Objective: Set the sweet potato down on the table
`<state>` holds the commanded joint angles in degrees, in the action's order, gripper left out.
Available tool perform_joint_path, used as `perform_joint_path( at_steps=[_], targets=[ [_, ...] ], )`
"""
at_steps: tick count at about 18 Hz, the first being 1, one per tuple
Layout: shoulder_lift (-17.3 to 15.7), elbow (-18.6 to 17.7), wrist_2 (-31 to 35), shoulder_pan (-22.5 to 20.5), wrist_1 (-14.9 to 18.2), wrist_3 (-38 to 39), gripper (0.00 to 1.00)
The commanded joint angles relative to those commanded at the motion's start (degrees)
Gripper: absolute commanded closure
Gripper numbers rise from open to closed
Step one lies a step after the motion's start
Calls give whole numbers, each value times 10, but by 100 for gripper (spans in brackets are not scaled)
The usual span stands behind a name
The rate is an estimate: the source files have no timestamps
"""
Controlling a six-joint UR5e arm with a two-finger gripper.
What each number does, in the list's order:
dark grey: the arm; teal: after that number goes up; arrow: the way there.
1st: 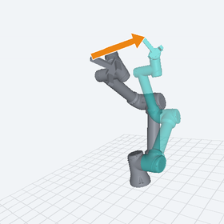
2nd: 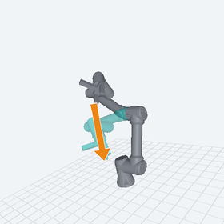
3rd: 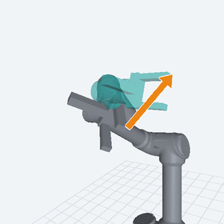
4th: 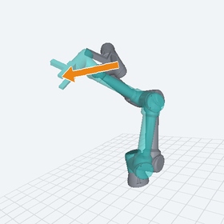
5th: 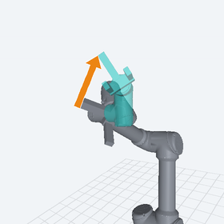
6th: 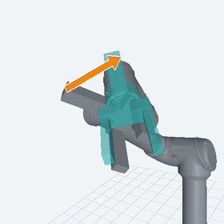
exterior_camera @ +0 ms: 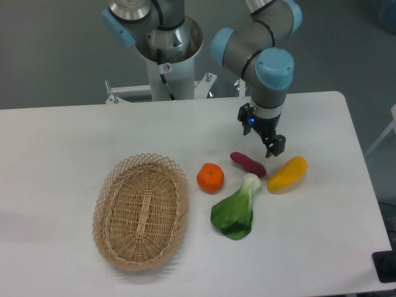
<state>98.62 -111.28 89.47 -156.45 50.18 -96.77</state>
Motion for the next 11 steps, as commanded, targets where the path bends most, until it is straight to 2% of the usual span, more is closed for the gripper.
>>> perform_joint_path(
  at_steps=[3, 5, 9, 11],
  targets=[
    [-30, 16, -12, 4, -1, 7, 0],
    [-35, 54, -13, 4, 12, 36, 0],
    [-34, 145, -10, 3, 113, 34, 0],
    [-31, 199, -10, -3, 174, 33, 0]
  ],
)
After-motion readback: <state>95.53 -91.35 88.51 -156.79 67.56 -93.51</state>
